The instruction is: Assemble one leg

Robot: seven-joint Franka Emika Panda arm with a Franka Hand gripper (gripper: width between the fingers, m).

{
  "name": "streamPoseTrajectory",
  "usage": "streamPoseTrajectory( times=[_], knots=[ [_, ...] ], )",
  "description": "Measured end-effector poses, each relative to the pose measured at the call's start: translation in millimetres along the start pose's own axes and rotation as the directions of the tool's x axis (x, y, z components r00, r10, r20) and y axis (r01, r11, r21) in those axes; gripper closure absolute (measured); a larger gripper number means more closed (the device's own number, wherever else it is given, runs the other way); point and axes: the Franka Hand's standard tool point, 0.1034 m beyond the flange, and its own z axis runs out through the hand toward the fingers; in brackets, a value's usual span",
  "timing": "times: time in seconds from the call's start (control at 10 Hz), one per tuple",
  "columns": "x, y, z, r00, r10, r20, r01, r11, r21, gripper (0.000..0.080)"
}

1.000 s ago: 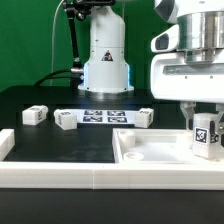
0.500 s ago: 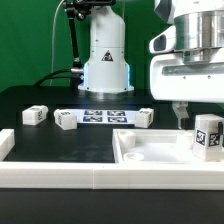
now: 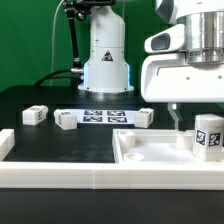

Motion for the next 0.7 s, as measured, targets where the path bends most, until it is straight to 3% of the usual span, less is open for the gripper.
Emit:
streamPoseTrajectory(
  times=[0.3, 0.7],
  knots=[
    [1.7, -1.2, -1.3, 0.964, -0.267, 0.020, 0.267, 0.964, -0.009, 0.0151],
    [10.0, -1.1, -3.0, 0.802, -0.596, 0.036, 0.597, 0.802, -0.027, 0.0151]
  ],
)
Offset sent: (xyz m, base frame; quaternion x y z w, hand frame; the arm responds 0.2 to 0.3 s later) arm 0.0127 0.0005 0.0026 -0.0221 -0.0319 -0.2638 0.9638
